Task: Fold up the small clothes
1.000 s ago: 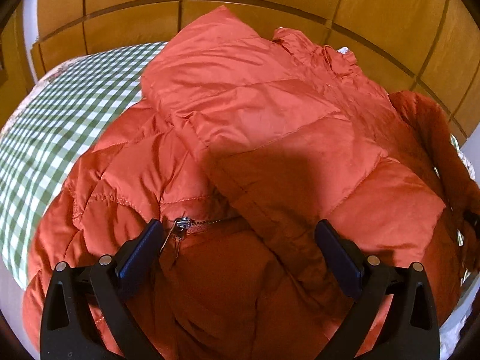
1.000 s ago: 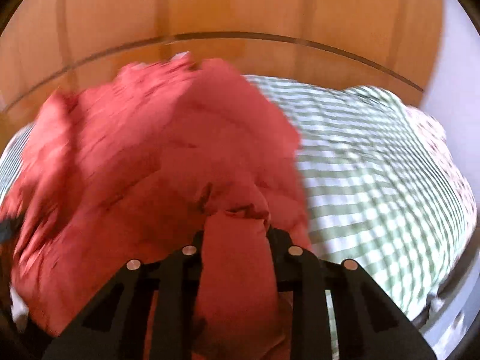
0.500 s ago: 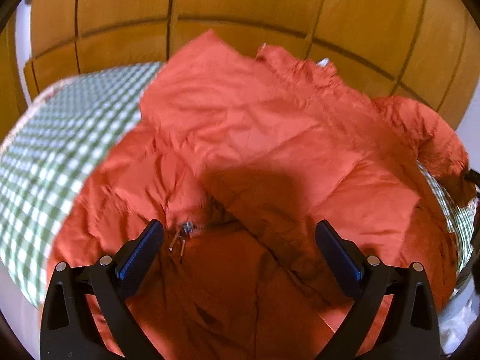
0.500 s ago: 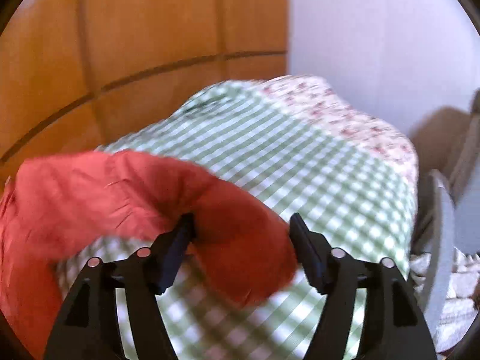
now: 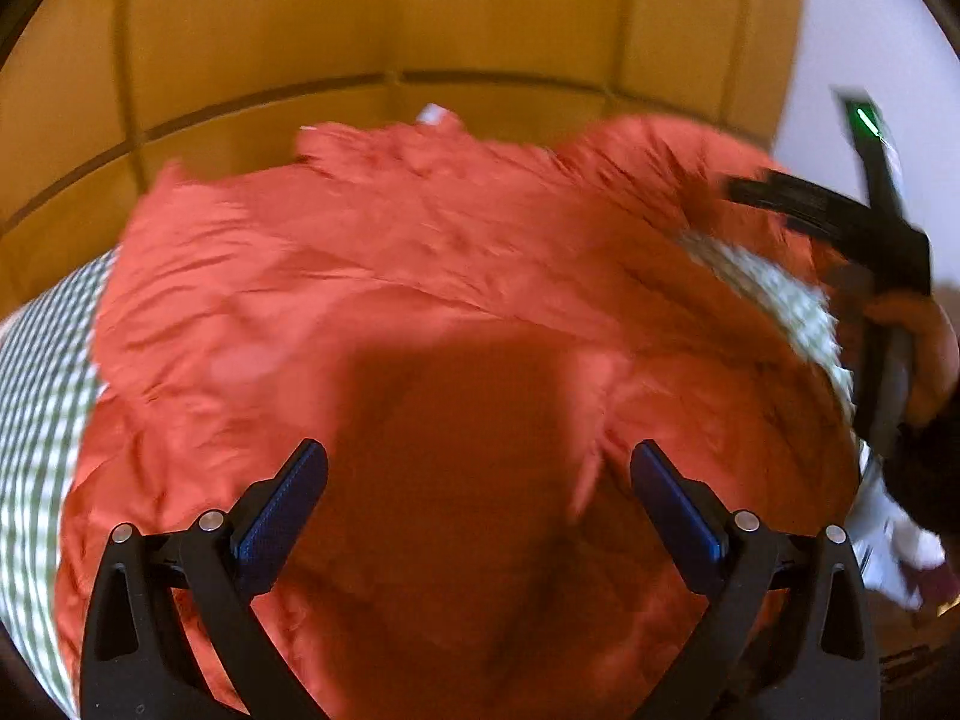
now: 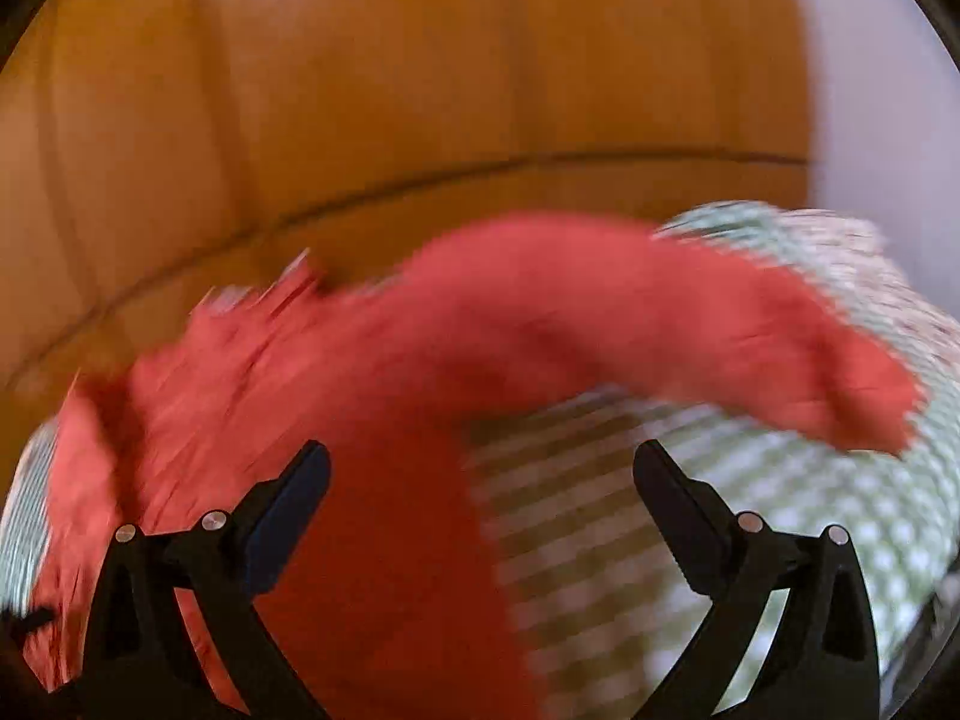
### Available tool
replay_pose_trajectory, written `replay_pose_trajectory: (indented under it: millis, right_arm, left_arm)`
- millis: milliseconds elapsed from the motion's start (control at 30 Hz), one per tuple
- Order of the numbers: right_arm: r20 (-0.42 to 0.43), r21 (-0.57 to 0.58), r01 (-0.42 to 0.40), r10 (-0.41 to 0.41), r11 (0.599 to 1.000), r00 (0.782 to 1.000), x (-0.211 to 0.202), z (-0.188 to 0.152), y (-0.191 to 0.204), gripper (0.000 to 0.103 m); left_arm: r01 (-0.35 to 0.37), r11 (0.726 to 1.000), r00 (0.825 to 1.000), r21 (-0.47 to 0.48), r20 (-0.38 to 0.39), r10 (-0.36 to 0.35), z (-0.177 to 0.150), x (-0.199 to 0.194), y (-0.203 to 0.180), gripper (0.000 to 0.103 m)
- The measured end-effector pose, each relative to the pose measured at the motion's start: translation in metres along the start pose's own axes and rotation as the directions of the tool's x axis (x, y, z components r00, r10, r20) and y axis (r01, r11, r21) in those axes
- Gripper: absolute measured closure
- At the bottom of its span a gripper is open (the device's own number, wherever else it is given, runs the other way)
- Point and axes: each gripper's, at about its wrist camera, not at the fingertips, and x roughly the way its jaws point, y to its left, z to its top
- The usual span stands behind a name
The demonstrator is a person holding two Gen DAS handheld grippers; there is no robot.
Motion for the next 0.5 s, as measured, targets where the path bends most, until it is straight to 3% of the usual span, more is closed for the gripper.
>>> replay_pose_trajectory:
  millis: [67, 133, 233, 267, 300, 367, 500]
  right_arm:
    - [-0.055, -0.088, -0.005, 0.000, 0.996, 0.998, 0.025, -0.007, 0.027, 0.002]
    - [-0.124, -0.150, 0.046, -0.065, 0.988, 0.990, 0.053, -0.014, 0.039, 0.002]
    - [-0.209, -0.108, 0.044, -0.066, 0.993, 0.976, 0.076, -0.022, 0.029, 0.002]
    - [-0.212, -0.086, 0.031, -0.049, 0.996, 0.976, 0.083, -0.020, 0.023, 0.002]
    - [-0.210, -0.065, 0.019, -0.032, 0.998, 0.977, 0.083, -0.021, 0.019, 0.002]
    - [-0.207, -0.055, 0.011, -0.023, 0.998, 0.978, 0.079, -0.025, 0.015, 0.002]
    - [-0.203, -0.070, 0.024, -0.037, 0.997, 0.979, 0.078, -0.023, 0.011, 0.002]
  left_arm:
    - [-0.044, 0.998, 0.999, 0.051, -0.024, 0.045, -0.001, 0.014, -0.007, 0.003]
    - [-0.047, 0.998, 0.997, 0.048, -0.056, 0.050, -0.001, 0.024, -0.005, 0.016]
    - [-0.005, 1.000, 0.998, -0.013, -0.057, 0.005, 0.001, 0.025, 0.007, 0.046]
    - [-0.019, 1.000, 0.998, -0.017, -0.057, 0.018, 0.002, 0.023, 0.011, 0.066]
    - [-0.016, 1.000, 0.998, -0.021, -0.058, 0.015, 0.003, 0.021, 0.014, 0.076]
    - [0.024, 0.998, 0.999, -0.066, -0.042, -0.027, 0.010, 0.011, 0.028, 0.085]
    - [0.032, 0.993, 0.999, -0.112, 0.035, -0.029, 0.025, -0.017, 0.055, 0.088]
